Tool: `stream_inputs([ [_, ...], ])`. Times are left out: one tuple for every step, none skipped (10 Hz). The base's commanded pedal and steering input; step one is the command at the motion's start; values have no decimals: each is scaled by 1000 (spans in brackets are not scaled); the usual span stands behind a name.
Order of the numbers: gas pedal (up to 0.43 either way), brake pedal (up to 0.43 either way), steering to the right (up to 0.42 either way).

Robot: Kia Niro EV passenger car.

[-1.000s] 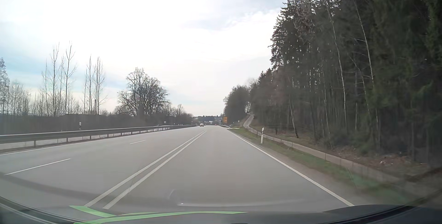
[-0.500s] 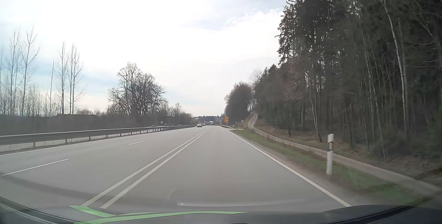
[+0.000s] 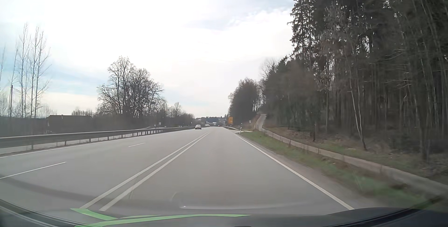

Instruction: Follow the waypoints while adhering to traffic rules and regulations

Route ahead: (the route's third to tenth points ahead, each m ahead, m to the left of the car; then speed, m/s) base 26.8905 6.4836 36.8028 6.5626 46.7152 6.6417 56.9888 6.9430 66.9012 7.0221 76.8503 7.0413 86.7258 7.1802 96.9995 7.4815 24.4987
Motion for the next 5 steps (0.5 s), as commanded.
stream_inputs([
  [220,0,1],
  [209,0,0],
  [209,0,1],
  [209,0,0],
  [209,0,0],
])
